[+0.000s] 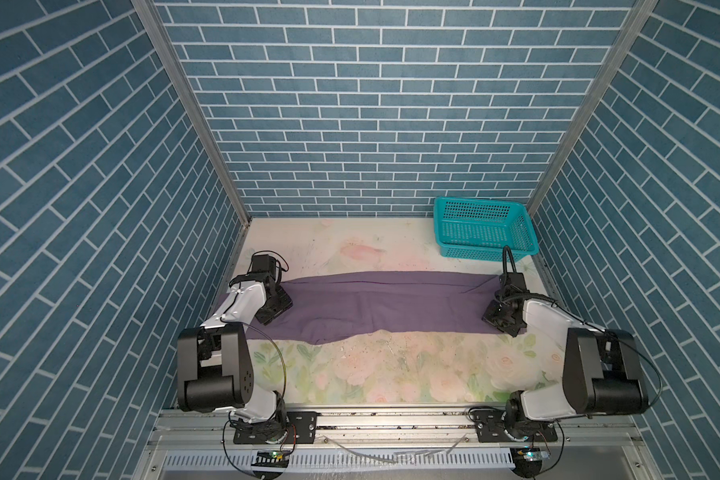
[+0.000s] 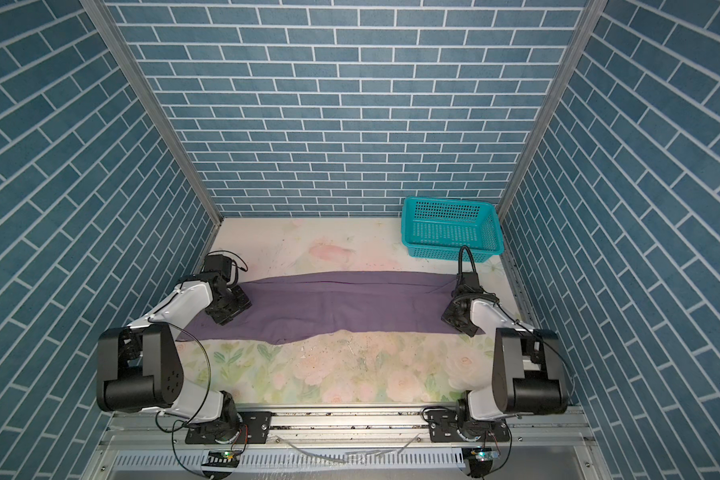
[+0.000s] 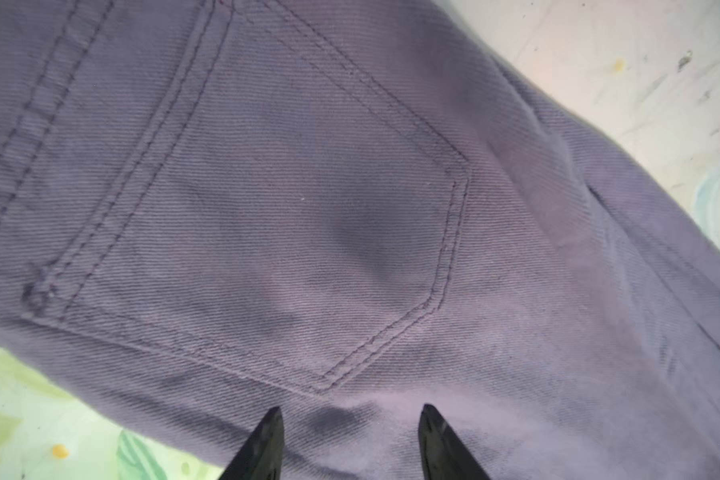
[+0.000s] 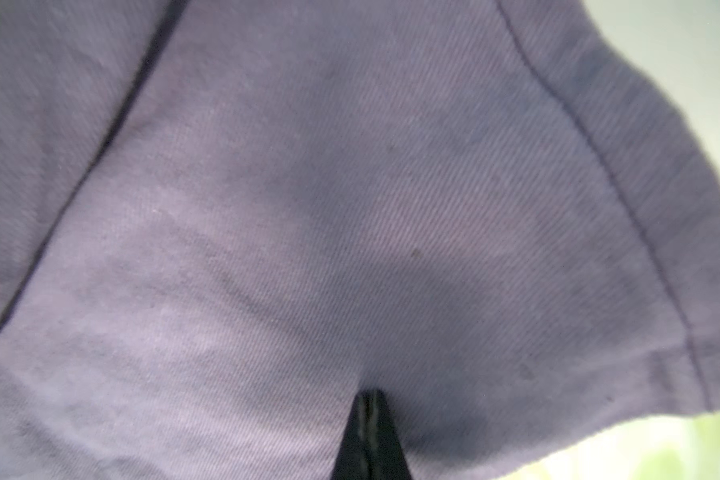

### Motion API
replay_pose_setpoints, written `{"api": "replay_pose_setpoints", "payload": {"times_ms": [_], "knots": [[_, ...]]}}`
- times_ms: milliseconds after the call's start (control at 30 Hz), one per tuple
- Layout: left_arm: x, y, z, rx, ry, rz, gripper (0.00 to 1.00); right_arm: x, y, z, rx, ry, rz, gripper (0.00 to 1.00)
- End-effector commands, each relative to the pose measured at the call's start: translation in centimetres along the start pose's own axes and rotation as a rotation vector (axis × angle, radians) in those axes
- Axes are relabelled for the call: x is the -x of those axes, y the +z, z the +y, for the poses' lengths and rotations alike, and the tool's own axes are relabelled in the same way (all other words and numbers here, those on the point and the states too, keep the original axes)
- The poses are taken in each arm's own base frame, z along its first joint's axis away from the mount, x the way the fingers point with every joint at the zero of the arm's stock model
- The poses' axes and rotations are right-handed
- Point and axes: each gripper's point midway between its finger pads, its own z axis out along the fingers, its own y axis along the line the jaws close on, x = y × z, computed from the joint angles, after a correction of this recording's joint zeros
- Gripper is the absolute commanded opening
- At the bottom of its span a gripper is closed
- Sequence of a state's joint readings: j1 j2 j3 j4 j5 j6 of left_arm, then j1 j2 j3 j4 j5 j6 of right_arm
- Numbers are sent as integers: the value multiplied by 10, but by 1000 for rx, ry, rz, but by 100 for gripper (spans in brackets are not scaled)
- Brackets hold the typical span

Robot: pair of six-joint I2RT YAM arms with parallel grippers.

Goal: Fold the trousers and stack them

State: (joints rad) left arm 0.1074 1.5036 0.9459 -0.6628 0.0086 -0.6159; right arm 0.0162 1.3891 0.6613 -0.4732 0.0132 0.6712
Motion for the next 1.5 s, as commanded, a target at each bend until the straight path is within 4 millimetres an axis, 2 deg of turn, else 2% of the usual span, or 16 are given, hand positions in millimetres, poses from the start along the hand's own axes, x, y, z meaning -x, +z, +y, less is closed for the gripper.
{"api": "replay_pose_setpoints", "payload": {"times_ms": [0, 100, 200, 300, 367, 433, 533, 700, 800, 867, 967, 1100, 1200, 1300, 1400, 1467], "knots": [[1, 0, -6, 0, 32, 10, 54, -51, -6, -52, -139, 145, 135, 0], [-8, 4, -14, 32, 94, 22, 53, -38, -16, -68, -148, 197, 81, 0], [-19, 10, -29, 37, 148, 42, 51, -10, -29, -61, -119, 181, 19, 0], [-28, 14, -50, 22, 195, 47, 49, 18, -40, -30, -33, 107, -43, 0], [-33, 18, -60, 32, 219, 49, 47, 28, -43, -6, 16, 31, -67, 0], [-37, 24, -67, 47, 232, 59, 46, 31, -42, 16, 48, -26, -70, 0], [-40, 31, -73, 51, 234, 86, 45, 26, -35, 37, 76, -73, -56, 0], [-37, 36, -79, 65, 246, 95, 44, 10, -21, 55, 89, -113, -22, 0], [-28, 38, -89, 65, 262, 92, 44, 10, -9, 60, 95, -103, -4, 0], [-20, 39, -97, 65, 271, 87, 45, 16, -4, 66, 97, -108, -8, 0], [-9, 44, -112, 64, 289, 91, 45, 35, -1, 78, 91, -130, -32, 0], [13, 49, -138, 61, 305, 91, 45, 71, 6, 99, 67, -169, -57, 0], [39, 38, -166, 38, 324, 67, 45, 102, 5, 118, 75, -174, -81, 0], [61, 13, -193, -7, 340, 39, 45, 126, -6, 132, 115, -158, -110, 0], [72, -11, -203, -39, 339, 8, 46, 136, -24, 136, 135, -154, -145, 0], [70, -23, -207, -81, 331, 0, 46, 132, -36, 130, 133, -153, -155, 0]]}}
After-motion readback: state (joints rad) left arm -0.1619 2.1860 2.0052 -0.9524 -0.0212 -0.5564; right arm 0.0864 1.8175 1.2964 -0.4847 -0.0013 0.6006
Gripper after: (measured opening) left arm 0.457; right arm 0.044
